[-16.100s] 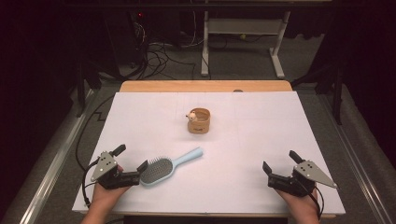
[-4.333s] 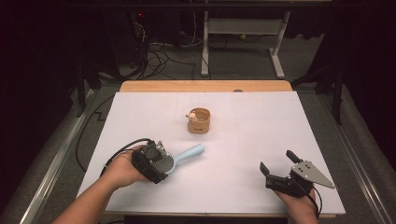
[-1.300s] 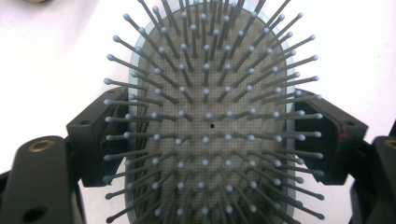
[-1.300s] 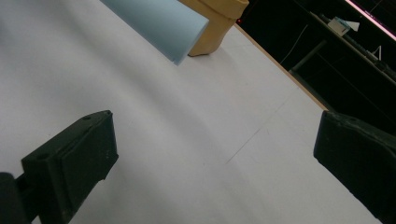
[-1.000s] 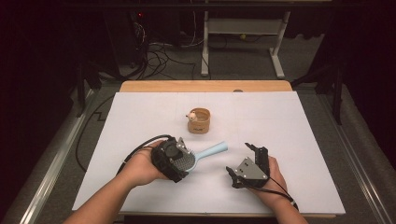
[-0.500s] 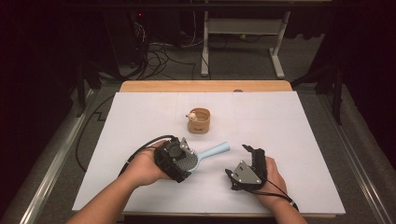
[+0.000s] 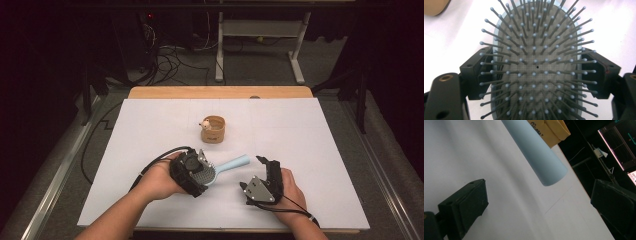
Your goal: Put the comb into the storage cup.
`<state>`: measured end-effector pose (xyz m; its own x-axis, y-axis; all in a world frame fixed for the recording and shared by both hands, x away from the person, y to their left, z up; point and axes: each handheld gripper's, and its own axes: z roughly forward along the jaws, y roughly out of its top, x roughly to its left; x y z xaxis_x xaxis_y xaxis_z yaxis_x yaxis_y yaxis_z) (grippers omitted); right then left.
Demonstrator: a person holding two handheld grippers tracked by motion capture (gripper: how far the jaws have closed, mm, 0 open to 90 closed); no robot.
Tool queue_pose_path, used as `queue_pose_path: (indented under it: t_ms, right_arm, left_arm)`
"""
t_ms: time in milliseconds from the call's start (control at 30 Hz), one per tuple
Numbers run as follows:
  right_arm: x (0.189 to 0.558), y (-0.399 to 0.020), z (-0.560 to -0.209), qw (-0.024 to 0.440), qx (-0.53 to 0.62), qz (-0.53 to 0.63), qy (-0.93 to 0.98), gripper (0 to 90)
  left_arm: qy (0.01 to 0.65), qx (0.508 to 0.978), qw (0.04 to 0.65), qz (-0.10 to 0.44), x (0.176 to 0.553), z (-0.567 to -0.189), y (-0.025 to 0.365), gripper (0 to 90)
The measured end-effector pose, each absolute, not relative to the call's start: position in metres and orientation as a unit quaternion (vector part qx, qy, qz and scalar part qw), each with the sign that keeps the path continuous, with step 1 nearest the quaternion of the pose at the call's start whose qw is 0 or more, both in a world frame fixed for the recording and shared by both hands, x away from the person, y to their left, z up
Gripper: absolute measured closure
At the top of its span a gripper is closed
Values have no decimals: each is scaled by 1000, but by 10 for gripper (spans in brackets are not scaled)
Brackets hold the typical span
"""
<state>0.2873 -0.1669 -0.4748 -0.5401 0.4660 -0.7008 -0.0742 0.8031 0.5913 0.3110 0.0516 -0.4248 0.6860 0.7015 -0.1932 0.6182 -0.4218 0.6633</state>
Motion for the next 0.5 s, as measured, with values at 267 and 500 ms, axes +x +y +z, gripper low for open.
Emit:
queue_pose_path:
  t_ms: [267,500]
  right_arm:
    - [286,-165,-474,470,110,287,827,25]
    - [282,-158,-473,478,90,283,827,52]
  left_arm:
    - [387,844,367,56,310,-426,44,207]
    - [387,843,369,53,311,-426,42,207]
